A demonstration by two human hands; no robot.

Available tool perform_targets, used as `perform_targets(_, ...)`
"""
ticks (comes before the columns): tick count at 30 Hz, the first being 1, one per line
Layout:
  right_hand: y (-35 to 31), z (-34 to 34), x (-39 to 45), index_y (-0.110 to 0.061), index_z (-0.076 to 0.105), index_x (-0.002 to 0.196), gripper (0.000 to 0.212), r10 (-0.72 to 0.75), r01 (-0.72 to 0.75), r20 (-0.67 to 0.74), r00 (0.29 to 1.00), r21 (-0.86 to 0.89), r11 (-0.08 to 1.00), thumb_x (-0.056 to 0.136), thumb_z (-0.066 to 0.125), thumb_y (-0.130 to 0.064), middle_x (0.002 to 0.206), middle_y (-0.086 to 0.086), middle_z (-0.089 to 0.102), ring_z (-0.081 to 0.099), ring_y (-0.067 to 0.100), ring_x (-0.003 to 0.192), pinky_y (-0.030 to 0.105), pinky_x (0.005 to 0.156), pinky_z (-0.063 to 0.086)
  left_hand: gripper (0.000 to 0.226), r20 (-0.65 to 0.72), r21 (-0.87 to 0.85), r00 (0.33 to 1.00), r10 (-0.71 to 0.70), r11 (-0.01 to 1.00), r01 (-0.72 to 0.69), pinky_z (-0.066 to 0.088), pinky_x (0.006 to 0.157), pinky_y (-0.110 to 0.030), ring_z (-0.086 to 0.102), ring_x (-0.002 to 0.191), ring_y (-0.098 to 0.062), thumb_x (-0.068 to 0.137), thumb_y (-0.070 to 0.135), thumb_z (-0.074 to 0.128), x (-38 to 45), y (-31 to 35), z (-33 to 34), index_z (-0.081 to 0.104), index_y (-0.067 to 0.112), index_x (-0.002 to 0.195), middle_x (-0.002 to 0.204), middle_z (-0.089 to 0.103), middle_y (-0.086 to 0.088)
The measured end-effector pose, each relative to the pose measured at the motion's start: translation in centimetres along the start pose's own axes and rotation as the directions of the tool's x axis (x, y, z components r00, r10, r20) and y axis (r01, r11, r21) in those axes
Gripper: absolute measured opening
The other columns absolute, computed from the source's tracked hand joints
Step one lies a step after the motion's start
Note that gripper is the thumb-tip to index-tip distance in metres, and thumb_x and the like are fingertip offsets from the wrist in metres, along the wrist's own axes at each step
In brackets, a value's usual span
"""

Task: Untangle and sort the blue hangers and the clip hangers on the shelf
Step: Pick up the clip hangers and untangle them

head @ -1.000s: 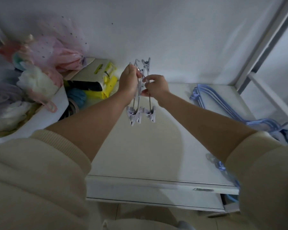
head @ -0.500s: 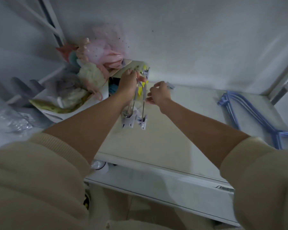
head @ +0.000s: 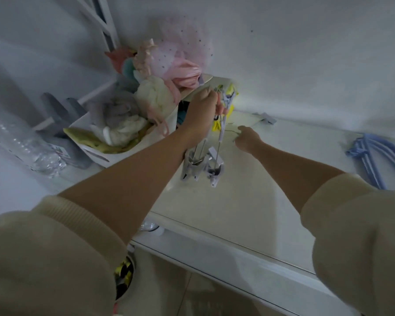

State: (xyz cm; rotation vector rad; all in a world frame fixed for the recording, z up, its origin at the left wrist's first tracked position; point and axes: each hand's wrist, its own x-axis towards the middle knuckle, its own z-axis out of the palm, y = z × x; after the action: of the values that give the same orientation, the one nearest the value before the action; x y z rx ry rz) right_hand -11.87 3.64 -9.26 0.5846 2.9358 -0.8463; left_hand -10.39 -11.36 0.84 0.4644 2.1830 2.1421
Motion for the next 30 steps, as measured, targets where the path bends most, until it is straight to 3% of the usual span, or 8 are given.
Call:
perform_targets(3,-0.2,0.4,1.9,-0.007,0.037,0.144,0.053,0.007,-0.007,0.031,1.000,-0.025,1.000,0.091,0.046,-0.008,0.148,0.019,0.039,0.041,0.034,0.135,0.033,0.108,0.036,0.040,0.010,0.005,0.998,0.068,0.998,-0.068,0.051,0.063,-0.024,0.043,0.057,-0.022,0.097,-0.004,0.026,0.0,-0.5,-0.3,0.032,0.014,0.061,0.051,0.036,-0.006)
perform_targets(6,-0.4,1.2,2.7,-0.003,0.047,0.134,0.045,0.004,0.000,0.033,0.999,-0.122,0.992,0.089,0.049,-0.009,0.137,0.021,0.046,0.044,0.033,0.129,0.034,0.104,0.036,0.040,0.015,-0.014,0.996,0.091,0.996,-0.091,0.052,0.058,-0.014,0.043,0.062,-0.023,0.100,-0.001,0.024,-0.3,-1.0,-0.6,0.033,0.015,0.064,0.057,0.034,-0.008)
perform_targets(10,0.4,2.1,2.5,0.004,0.049,0.127,0.038,-0.009,0.000,-0.051,0.999,-0.181,0.983,0.090,0.045,-0.006,0.130,0.024,0.050,0.047,0.037,0.125,0.039,0.104,0.038,0.039,-0.002,-0.010,0.996,0.092,0.996,-0.092,0.054,0.060,-0.019,0.037,0.060,-0.021,0.099,-0.003,0.024,-0.6,-0.7,-0.4,0.031,0.016,0.066,0.059,0.030,-0.006)
perform_targets(13,0.9,1.1,1.6,0.006,0.051,0.124,0.036,-0.008,-0.012,-0.099,0.995,-0.199,0.980,0.090,0.043,-0.003,0.129,0.026,0.052,0.052,0.040,0.121,0.039,0.101,0.042,0.038,-0.009,-0.002,0.995,0.096,0.995,-0.096,0.051,0.054,-0.014,0.038,0.069,-0.027,0.099,-0.004,0.023,-0.7,-0.2,-0.2,0.030,0.015,0.066,0.061,0.028,-0.007)
perform_targets(17,1.4,-1.2,0.6,0.005,0.057,0.116,0.032,-0.049,0.017,-0.151,0.987,-0.204,0.979,0.090,0.040,-0.001,0.125,0.025,0.058,0.055,0.040,0.117,0.038,0.094,0.046,0.038,-0.021,-0.024,0.996,0.090,0.996,-0.091,0.049,0.051,-0.013,0.035,0.062,-0.022,0.097,-0.006,0.022,-0.9,0.2,-0.1,0.029,0.016,0.067,0.062,0.027,-0.007)
perform_targets(21,1.7,-3.4,-0.7,0.000,0.060,0.101,0.024,-0.149,0.127,-0.195,0.969,-0.123,0.984,0.090,0.038,-0.001,0.116,0.027,0.061,0.056,0.040,0.110,0.035,0.082,0.045,0.037,-0.013,-0.038,0.998,0.061,0.997,-0.061,0.049,0.054,-0.015,0.038,0.061,-0.021,0.097,-0.004,0.025,-1.6,0.8,0.2,0.030,0.016,0.066,0.060,0.029,-0.007)
perform_targets(25,1.5,-5.2,-2.8,-0.006,0.049,0.081,0.018,-0.245,0.241,-0.280,0.928,-0.048,0.969,0.093,0.035,-0.002,0.100,0.029,0.062,0.057,0.040,0.091,0.035,0.068,0.035,0.024,-0.026,-0.038,1.000,-0.018,0.999,0.017,0.048,0.071,-0.034,0.044,0.049,-0.015,0.082,0.005,0.037,-1.9,1.4,1.0,0.033,0.012,0.059,0.042,0.047,0.005)
perform_targets(30,-0.1,-6.1,-5.7,-0.010,0.042,0.074,0.021,-0.246,0.331,-0.371,0.895,0.184,0.926,0.093,0.035,-0.009,0.083,0.030,0.061,0.057,0.042,0.077,0.043,0.067,0.047,0.032,-0.066,0.053,0.997,-0.050,0.997,0.053,0.045,0.077,-0.030,0.056,0.074,-0.024,0.089,-0.003,0.032,-2.7,2.0,2.4,0.036,0.012,0.061,0.069,0.056,-0.007)
